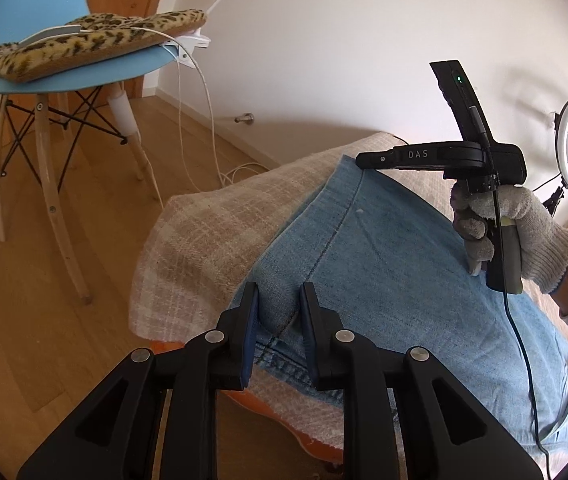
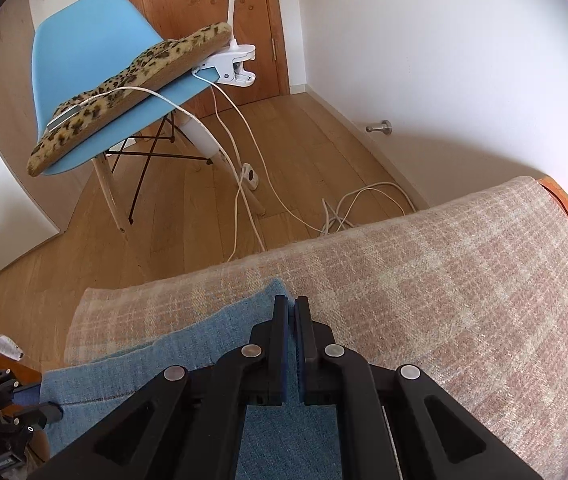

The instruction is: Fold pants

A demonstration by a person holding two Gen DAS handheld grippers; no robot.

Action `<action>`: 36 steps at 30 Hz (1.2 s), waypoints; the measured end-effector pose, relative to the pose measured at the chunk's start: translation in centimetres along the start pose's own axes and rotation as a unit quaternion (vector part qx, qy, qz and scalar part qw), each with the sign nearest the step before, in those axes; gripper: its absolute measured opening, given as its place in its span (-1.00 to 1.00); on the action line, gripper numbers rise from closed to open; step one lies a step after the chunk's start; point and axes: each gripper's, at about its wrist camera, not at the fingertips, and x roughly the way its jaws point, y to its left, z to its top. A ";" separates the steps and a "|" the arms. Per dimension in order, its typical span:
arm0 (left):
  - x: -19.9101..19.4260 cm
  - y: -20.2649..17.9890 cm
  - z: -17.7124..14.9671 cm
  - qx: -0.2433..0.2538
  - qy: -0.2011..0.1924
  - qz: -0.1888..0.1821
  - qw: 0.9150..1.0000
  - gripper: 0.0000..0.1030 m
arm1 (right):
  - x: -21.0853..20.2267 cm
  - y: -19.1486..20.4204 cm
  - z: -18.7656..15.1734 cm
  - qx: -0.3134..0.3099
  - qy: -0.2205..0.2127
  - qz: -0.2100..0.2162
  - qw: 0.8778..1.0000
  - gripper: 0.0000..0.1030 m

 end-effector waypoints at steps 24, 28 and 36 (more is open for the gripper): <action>-9.8 -5.0 2.3 0.055 -0.046 -0.028 0.997 -0.39 | -26.8 -0.7 -8.8 0.077 -0.117 -0.022 0.990 0.22; -11.5 -8.1 2.3 0.075 -0.043 -0.078 0.993 -0.37 | -33.7 -1.3 -13.8 0.115 -0.138 -0.050 0.982 0.23; -11.6 -14.8 0.3 0.121 -0.007 -0.151 0.981 -0.21 | -44.9 -3.5 -26.4 0.183 -0.142 -0.160 0.960 0.26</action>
